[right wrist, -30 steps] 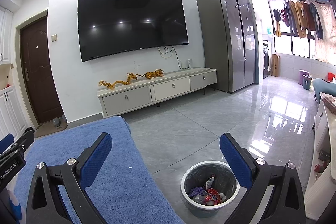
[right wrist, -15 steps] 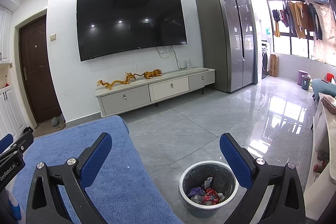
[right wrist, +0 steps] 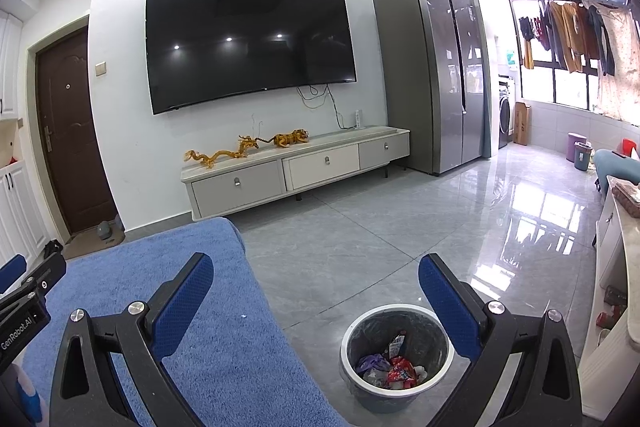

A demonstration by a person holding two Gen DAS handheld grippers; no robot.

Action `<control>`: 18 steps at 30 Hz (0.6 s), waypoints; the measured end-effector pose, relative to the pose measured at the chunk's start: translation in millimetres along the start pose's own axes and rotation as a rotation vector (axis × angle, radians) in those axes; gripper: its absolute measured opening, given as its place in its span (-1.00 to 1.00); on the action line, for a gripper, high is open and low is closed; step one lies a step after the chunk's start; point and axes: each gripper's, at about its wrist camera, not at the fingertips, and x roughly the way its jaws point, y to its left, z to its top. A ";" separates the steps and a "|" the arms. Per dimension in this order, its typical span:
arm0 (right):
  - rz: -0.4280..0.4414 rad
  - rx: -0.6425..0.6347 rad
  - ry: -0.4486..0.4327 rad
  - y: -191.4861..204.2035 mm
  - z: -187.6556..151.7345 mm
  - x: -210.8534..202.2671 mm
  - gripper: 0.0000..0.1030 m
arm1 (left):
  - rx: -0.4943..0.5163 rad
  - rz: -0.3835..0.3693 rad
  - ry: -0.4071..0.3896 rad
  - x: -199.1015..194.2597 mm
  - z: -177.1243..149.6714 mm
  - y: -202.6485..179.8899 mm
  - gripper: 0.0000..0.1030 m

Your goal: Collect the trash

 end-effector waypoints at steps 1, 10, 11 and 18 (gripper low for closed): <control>0.000 0.000 0.000 0.0 0.0 0.1 1.00 | 0.002 0.000 0.001 0.2 -0.5 -0.4 0.57; 0.001 0.000 0.012 -4.3 -5.2 2.4 1.00 | 0.022 -0.003 0.012 5.3 -2.3 -2.6 0.57; 0.000 0.001 0.014 -5.7 -5.5 2.5 1.00 | 0.025 -0.003 0.015 6.6 -2.4 -2.9 0.57; -0.006 0.004 0.034 -5.6 -7.9 12.9 1.00 | 0.046 0.005 0.039 18.8 -7.2 -7.9 0.57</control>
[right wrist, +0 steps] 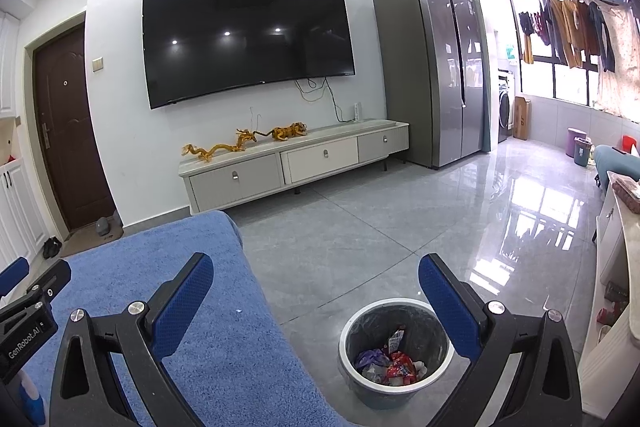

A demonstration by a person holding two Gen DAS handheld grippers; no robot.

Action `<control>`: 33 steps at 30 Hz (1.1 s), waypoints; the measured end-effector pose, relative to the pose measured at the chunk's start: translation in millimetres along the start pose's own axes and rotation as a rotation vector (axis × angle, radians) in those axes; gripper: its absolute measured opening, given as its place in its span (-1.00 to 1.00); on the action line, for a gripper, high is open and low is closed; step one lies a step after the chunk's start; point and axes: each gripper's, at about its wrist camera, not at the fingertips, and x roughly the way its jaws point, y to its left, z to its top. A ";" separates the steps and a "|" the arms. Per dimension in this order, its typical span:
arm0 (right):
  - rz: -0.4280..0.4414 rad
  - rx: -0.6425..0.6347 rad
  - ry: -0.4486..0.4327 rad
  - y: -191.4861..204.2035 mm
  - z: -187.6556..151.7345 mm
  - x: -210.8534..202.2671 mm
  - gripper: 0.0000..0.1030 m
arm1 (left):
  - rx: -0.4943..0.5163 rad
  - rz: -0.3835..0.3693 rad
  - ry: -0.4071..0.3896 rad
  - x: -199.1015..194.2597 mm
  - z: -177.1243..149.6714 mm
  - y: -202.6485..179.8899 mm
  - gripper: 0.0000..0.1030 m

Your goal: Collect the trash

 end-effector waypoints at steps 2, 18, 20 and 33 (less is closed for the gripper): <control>-0.001 0.003 0.013 -0.9 -2.5 6.1 1.00 | 0.008 0.010 0.001 3.6 -1.3 -1.9 0.57; -0.016 0.022 0.077 -14.8 -13.5 41.8 1.00 | 0.088 0.027 0.045 38.7 -8.3 -20.2 0.57; -0.018 0.026 0.080 -16.7 -13.8 44.2 1.00 | 0.092 0.022 0.048 40.1 -9.0 -22.3 0.57; -0.022 0.028 0.089 -18.3 -14.0 49.6 1.00 | 0.102 0.001 0.062 46.0 -5.9 -25.7 0.57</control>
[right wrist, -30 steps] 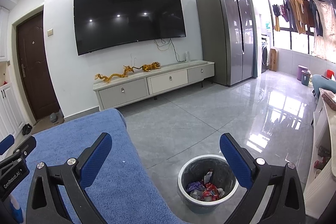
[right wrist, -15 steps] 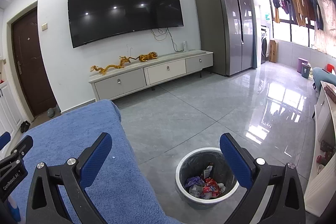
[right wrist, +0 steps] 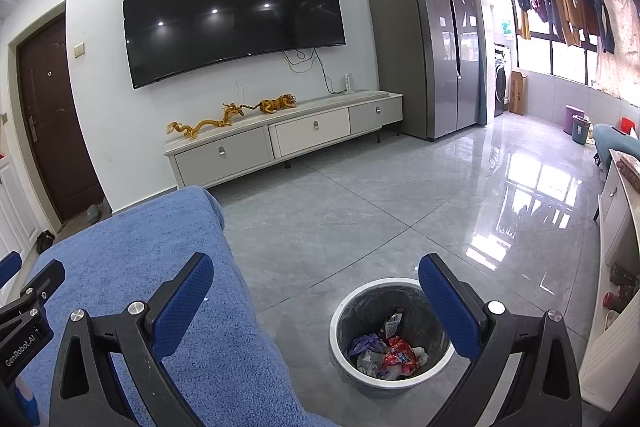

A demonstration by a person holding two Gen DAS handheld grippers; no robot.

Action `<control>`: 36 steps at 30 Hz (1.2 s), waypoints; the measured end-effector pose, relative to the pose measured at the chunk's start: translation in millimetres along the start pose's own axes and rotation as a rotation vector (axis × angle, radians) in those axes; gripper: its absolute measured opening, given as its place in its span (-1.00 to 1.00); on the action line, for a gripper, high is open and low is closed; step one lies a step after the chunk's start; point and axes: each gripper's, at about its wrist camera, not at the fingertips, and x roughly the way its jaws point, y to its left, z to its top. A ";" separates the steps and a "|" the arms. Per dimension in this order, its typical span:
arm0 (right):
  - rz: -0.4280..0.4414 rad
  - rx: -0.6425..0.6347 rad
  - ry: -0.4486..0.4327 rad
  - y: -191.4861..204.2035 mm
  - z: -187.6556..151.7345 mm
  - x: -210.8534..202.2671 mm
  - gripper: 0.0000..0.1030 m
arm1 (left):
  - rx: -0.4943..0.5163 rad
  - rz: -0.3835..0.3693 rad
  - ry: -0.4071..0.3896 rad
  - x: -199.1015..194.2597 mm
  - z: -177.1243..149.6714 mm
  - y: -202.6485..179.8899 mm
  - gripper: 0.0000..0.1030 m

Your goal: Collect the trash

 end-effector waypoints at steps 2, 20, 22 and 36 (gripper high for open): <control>0.000 -0.001 0.000 0.2 -0.2 0.9 1.00 | -0.001 -0.001 0.001 0.3 0.1 -0.1 0.57; -0.001 -0.003 0.001 1.4 -0.4 1.7 1.00 | -0.022 -0.019 0.021 2.7 -2.2 4.0 0.57; -0.002 -0.004 0.001 1.3 -0.5 2.1 1.00 | -0.026 -0.021 0.025 3.6 -2.2 4.5 0.57; -0.002 -0.005 0.001 1.1 -0.3 4.1 1.00 | -0.038 -0.036 0.043 4.8 -3.8 5.2 0.57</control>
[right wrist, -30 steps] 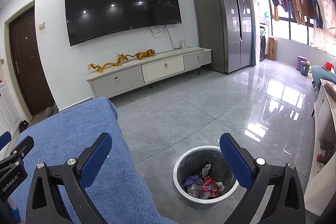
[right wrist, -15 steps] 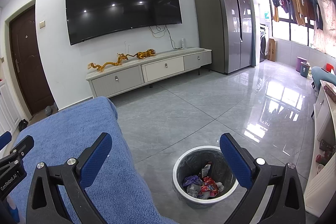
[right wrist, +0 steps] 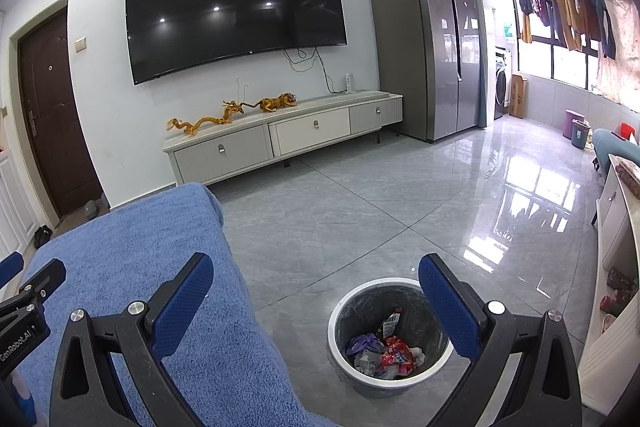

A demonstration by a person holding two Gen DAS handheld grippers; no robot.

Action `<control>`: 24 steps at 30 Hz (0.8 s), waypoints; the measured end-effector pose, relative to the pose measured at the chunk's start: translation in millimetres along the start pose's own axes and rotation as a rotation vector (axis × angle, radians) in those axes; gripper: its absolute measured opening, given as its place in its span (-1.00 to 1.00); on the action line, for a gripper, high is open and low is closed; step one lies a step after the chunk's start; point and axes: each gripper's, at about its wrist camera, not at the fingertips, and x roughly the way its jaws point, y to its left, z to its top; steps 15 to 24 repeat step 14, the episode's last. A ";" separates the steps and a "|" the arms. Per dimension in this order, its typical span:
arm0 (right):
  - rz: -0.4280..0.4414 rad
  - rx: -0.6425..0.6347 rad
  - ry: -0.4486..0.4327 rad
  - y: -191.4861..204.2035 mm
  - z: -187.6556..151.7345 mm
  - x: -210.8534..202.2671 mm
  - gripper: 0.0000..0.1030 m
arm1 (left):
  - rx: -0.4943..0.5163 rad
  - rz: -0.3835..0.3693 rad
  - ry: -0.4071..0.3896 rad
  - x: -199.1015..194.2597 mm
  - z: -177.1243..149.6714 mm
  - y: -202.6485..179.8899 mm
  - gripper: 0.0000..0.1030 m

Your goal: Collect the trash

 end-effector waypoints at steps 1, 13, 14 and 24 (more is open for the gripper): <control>0.000 0.000 0.000 -0.2 0.0 0.5 1.00 | -0.001 0.000 0.001 0.0 0.0 -0.1 0.57; 0.000 -0.002 0.000 -0.3 -0.2 1.8 1.00 | -0.008 -0.002 0.004 -0.6 0.4 0.9 0.57; 0.001 -0.002 0.000 -0.4 -0.3 2.1 1.00 | -0.008 -0.003 0.003 -1.2 0.5 1.2 0.57; 0.001 -0.002 0.000 -0.4 -0.3 2.1 1.00 | -0.008 -0.003 0.003 -1.2 0.5 1.2 0.57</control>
